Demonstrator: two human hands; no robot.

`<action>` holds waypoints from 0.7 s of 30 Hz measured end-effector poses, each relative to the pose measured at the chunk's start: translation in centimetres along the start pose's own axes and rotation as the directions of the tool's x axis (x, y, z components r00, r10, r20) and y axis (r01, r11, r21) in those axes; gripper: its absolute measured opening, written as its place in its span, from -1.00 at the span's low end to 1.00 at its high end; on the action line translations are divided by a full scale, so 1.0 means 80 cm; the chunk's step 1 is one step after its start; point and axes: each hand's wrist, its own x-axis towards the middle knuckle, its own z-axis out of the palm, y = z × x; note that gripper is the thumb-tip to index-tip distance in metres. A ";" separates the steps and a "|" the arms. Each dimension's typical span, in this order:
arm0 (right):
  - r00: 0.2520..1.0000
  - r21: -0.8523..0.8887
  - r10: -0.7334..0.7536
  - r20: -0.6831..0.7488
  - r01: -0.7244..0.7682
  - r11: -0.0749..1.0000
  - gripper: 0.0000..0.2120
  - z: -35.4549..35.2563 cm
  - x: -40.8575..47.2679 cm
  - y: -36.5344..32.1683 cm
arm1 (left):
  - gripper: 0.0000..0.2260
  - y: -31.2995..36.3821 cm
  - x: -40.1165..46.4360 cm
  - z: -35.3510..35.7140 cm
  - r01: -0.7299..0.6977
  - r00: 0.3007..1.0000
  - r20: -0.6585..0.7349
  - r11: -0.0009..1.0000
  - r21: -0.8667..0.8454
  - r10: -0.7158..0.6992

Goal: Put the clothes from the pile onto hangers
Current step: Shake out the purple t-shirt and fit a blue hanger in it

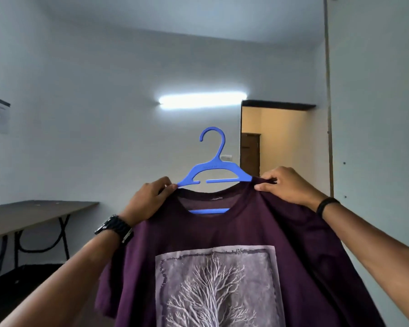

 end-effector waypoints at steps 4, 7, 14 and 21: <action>0.998 -0.008 -0.061 -0.033 0.061 0.998 -0.76 -0.014 0.001 -0.016 | -0.80 0.032 0.018 -0.016 -0.081 0.996 0.026 0.996 -0.032 0.082; 0.995 -0.030 -0.087 -0.048 0.086 0.996 -0.74 -0.015 0.002 -0.026 | -0.82 0.068 0.037 -0.018 -0.103 0.994 0.032 0.993 -0.058 0.105; 0.984 -0.035 0.031 0.176 -0.025 0.999 -0.89 -0.071 -0.015 0.002 | -0.84 0.075 0.070 -0.035 0.002 1.000 0.014 0.999 -0.048 -0.001; 0.847 -0.020 0.280 0.451 -0.305 0.952 -0.90 -0.120 -0.038 0.023 | -0.82 0.090 0.081 -0.026 0.023 0.996 -0.089 0.988 0.151 -0.010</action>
